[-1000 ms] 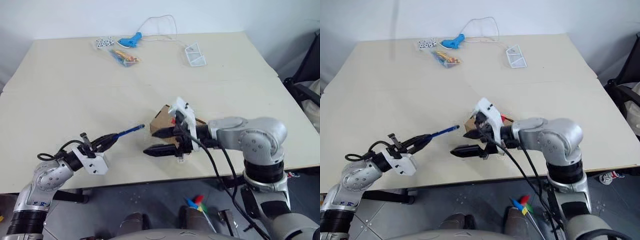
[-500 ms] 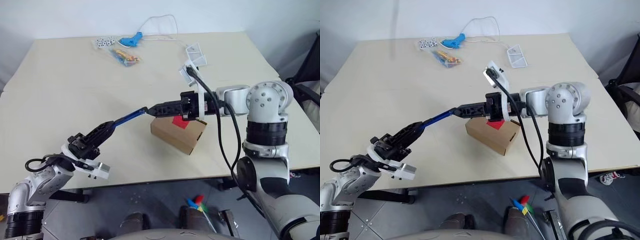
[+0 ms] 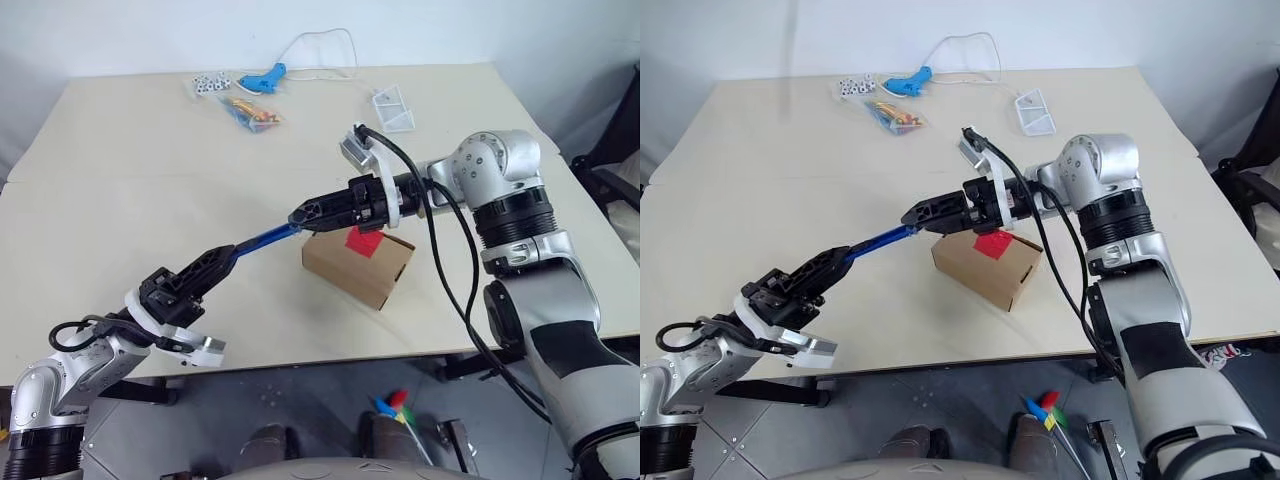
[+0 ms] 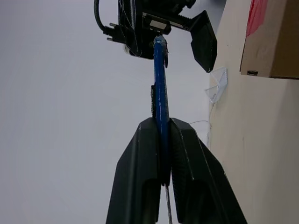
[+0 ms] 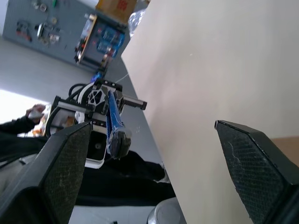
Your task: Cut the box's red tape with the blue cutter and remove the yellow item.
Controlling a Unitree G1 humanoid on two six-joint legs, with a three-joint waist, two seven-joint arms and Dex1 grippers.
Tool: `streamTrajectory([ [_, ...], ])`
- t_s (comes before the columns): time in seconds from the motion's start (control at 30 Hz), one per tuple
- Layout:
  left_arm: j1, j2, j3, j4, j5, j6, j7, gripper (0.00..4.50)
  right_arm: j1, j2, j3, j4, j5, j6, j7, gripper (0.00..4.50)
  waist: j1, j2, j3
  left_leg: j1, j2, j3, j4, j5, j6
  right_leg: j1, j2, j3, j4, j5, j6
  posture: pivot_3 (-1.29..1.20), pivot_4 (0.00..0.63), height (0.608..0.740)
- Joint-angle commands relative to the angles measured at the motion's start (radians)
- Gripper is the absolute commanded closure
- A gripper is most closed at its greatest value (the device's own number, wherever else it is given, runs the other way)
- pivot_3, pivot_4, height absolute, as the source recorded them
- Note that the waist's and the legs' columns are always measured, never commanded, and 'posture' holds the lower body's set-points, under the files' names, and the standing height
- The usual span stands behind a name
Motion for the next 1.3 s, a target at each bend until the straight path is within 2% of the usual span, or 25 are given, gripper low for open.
streamTrajectory([
  [0.03, 0.004, 0.013, 0.001, -0.040, -0.007, 0.007, 0.019, 4.09, -0.038, -0.002, 0.015, 0.011, -0.022, -0.029, 0.053, 0.09, 0.000, 0.000, 0.000, 0.000, 0.000, 0.000, 0.000, 0.000, 0.000, 0.000, 0.000, 0.000, 0.000, 0.000, 0.000, 0.00, 0.150, 0.740],
  [0.73, -0.006, 0.022, -0.030, -0.052, -0.019, 0.043, 0.013, 4.09, -0.070, 0.055, 0.007, 0.069, -0.106, -0.072, 0.104, 0.09, 0.000, 0.000, 0.000, 0.000, 0.000, 0.000, 0.000, 0.000, 0.000, 0.000, 0.000, -0.001, 0.000, 0.000, 0.000, 0.00, 0.150, 0.740],
  [0.83, -0.006, 0.023, -0.035, -0.055, -0.021, 0.047, 0.012, 4.09, -0.072, 0.059, 0.004, 0.071, -0.109, -0.073, 0.101, 0.72, 0.000, 0.000, 0.000, 0.000, 0.000, 0.000, 0.000, 0.000, 0.000, 0.000, 0.000, -0.001, 0.000, 0.000, 0.000, 0.00, 0.150, 0.740],
  [1.2, -0.004, 0.027, -0.046, -0.053, -0.032, 0.076, 0.009, 4.09, -0.063, 0.046, 0.010, 0.045, -0.111, -0.072, 0.122, 4.28, 0.000, 0.000, 0.000, 0.000, 0.000, 0.000, 0.000, 0.000, 0.000, 0.000, 0.000, -0.001, 0.000, 0.000, 0.000, 0.00, 0.150, 0.740],
  [1.3, -0.004, 0.023, -0.049, -0.046, -0.043, 0.092, 0.006, 4.09, -0.050, 0.035, 0.021, 0.014, -0.104, -0.067, 0.144, 4.34, 0.000, 0.000, 0.000, 0.000, 0.000, 0.000, 0.000, 0.000, 0.000, 0.000, 0.000, -0.001, 0.000, 0.000, 0.000, 0.00, 0.150, 0.740],
])
